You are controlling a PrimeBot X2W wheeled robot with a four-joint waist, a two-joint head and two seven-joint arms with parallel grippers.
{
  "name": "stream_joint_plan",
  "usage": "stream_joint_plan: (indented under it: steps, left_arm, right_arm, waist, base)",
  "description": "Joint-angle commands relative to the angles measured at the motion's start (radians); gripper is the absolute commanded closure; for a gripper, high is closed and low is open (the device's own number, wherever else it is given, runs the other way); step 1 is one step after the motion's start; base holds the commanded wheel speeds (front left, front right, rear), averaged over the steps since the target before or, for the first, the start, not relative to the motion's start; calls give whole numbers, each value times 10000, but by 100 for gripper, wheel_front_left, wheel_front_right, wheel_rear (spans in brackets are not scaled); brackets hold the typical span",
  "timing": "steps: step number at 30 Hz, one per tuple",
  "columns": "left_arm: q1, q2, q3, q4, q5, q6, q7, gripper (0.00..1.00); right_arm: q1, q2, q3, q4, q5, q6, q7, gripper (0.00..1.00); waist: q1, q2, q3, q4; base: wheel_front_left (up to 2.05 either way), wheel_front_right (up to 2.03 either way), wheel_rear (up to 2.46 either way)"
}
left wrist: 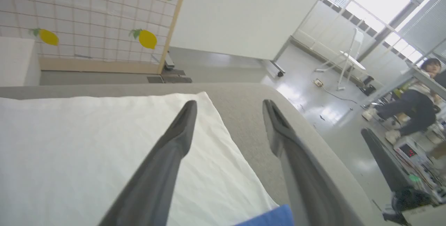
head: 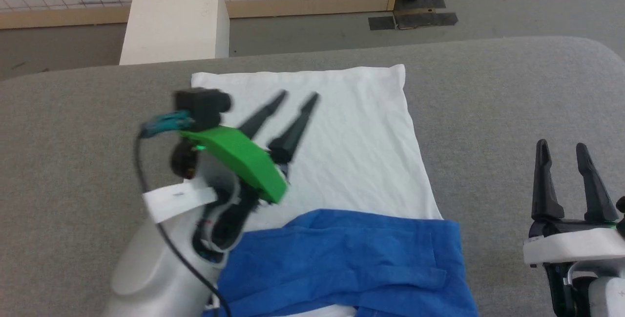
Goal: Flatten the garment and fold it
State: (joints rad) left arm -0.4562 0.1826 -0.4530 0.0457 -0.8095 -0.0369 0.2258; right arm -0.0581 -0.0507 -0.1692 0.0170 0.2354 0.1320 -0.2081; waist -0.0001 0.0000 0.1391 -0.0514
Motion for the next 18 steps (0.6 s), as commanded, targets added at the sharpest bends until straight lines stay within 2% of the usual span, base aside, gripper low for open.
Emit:
stream_joint_plan:
  steps: [1, 4, 8, 11, 14, 18]
  left_arm:
    - [13, 239, 444, 25, 282, 125, -757, 0]
    - [395, 746, 1330, 413, 977, 355, -2559, 0]
    - [975, 1389, 1823, 1039, 2230, 826, -4348, 0]
    - [1379, 1439, 2210, 1180, 2675, 1219, -4748, 0]
    - [1657, 1402, 2581, 942, 2840, 1390, -4839, 0]
    - [1797, 1321, 2939, 264, 3056, 1514, -4867, 0]
  right_arm:
    - [46, 5, 27, -8, -80, -13, 46, 0]
    - [16, 5, 136, -47, -78, -13, 219, 0]
    - [-149, 5, 309, -61, -84, -13, 693, 0]
    - [-552, 5, 334, 70, -40, -13, 1438, 0]
    - [-1376, 5, 425, 235, -147, -13, 2219, 0]
    - [-3033, 5, 396, 899, -91, -13, 3872, 0]
  waist:
    - [1, 0, -174, 128]
    - [1, 0, -285, 159]
    - [1, 0, -290, 164]
    - [1, 0, -107, 144]
    - [1, 0, 253, 117]
    - [1, 0, 997, 217]
  base:
    - [0, 0, 0]
    - [0, 0, 0]
    - [0, 0, 0]
    - [0, 0, 0]
    - [0, 0, 0]
    - [0, 0, 0]
